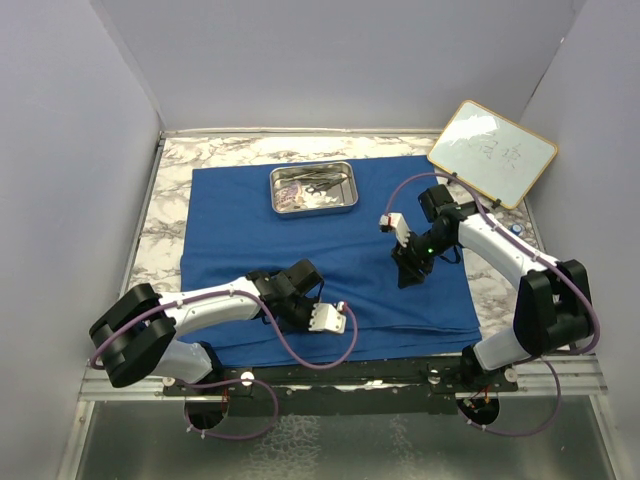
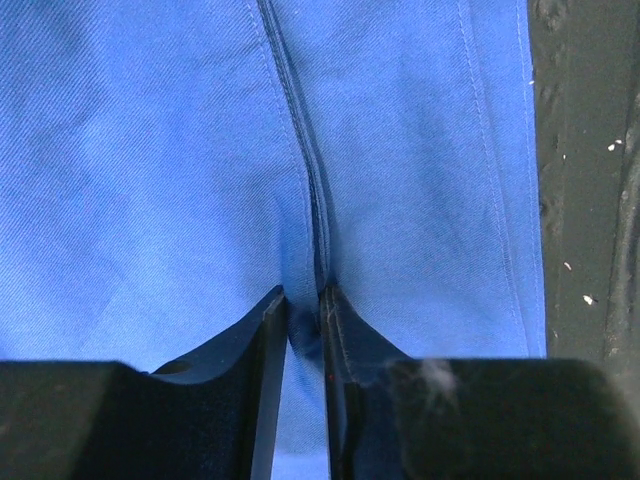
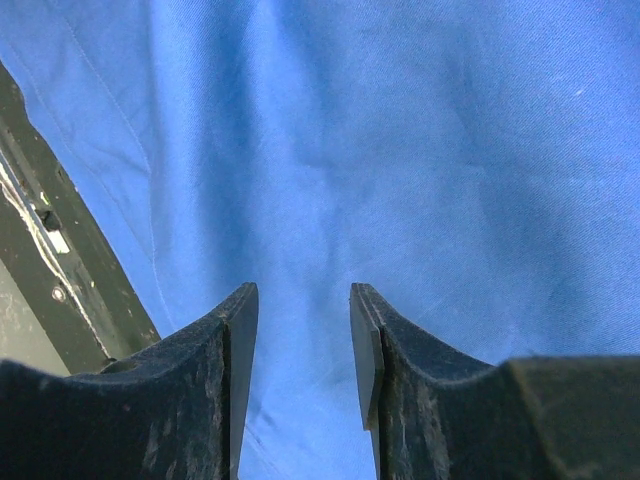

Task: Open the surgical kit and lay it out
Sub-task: Smooth out the surgical kit at the center of the board.

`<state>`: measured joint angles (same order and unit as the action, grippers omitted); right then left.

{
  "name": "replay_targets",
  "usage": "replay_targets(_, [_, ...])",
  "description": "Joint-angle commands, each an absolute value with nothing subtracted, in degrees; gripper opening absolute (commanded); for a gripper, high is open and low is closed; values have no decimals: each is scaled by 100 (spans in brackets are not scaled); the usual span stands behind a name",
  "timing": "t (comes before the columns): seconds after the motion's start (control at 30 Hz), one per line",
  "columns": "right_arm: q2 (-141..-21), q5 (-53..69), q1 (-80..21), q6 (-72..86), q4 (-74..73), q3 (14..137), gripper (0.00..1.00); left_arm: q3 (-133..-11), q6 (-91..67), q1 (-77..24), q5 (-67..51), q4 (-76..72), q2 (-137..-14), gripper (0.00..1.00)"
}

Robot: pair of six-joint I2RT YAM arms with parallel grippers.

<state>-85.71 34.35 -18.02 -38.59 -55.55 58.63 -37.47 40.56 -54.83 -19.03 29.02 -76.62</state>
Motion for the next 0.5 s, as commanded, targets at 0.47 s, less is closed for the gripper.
replay_targets(0.47, [-8736,3278,-1810,-3771,-5467,5951,41,-3894,4084,-5558,-2659,3973,-7407,0])
